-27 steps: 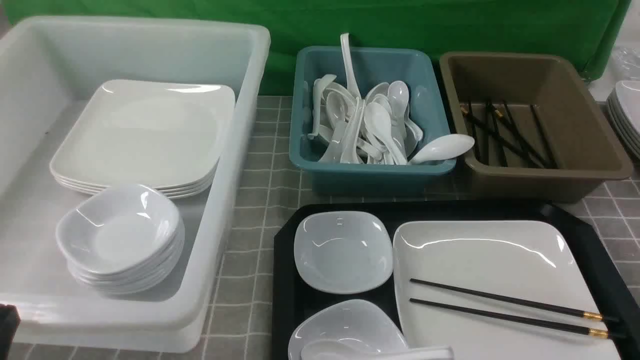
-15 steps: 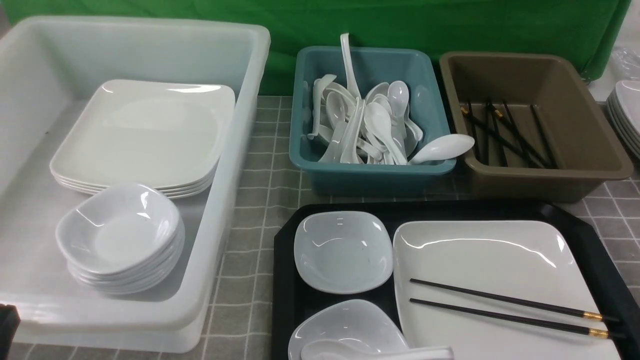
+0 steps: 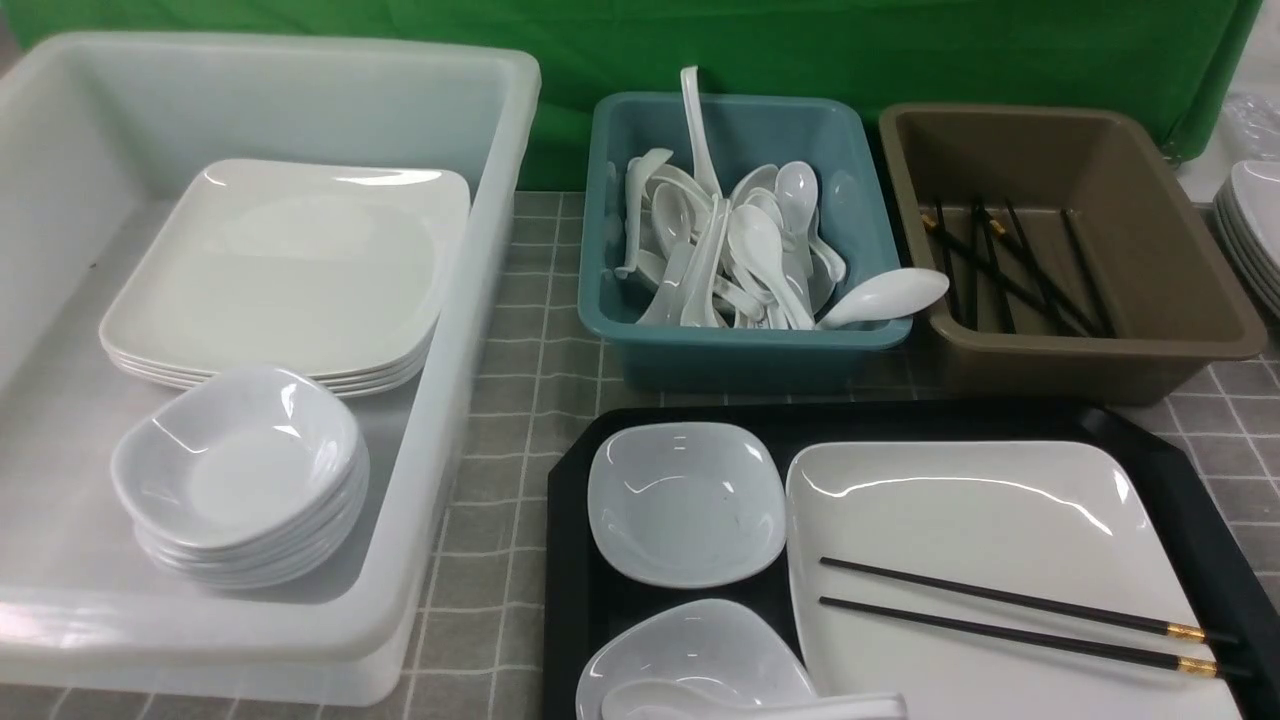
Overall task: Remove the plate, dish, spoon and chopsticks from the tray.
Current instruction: Use the right arm to grab a pair of chopsticks from the plate, then use the right arm to put the chopsticks into the small storage box on the right
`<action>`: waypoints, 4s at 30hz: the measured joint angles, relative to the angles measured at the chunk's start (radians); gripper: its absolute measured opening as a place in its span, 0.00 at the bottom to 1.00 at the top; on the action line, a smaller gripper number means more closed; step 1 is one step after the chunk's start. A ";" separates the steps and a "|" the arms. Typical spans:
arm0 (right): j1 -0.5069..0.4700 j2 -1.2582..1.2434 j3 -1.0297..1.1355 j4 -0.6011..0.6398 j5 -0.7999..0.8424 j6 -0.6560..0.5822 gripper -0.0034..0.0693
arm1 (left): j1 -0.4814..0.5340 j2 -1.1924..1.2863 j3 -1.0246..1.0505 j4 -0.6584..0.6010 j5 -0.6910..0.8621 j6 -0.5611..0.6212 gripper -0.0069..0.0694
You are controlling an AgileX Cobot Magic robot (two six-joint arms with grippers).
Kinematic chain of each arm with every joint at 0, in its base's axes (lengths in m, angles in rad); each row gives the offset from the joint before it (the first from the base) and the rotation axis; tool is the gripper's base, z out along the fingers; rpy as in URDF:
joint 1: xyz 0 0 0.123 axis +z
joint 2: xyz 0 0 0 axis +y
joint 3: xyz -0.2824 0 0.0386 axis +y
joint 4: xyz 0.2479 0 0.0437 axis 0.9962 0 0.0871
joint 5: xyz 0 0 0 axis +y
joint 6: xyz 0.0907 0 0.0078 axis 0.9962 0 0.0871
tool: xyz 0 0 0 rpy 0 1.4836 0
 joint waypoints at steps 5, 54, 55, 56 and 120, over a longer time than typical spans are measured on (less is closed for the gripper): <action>0.000 0.000 0.000 0.102 -0.128 0.132 0.38 | 0.000 0.000 0.000 -0.122 -0.135 -0.070 0.09; 0.416 1.526 -1.068 -0.049 0.730 -0.155 0.47 | -0.511 1.217 -0.965 -0.124 0.925 0.158 0.09; 0.416 1.548 -1.069 -0.049 0.713 -0.166 0.56 | -0.546 1.239 -0.970 -0.108 0.913 0.156 0.09; 0.416 1.574 -1.069 -0.049 0.692 -0.178 0.67 | -0.587 1.263 -0.977 -0.089 0.898 0.154 0.09; 0.105 1.715 -1.547 -0.006 -0.021 -0.010 0.23 | -0.751 1.498 -1.211 0.076 -0.012 0.133 0.09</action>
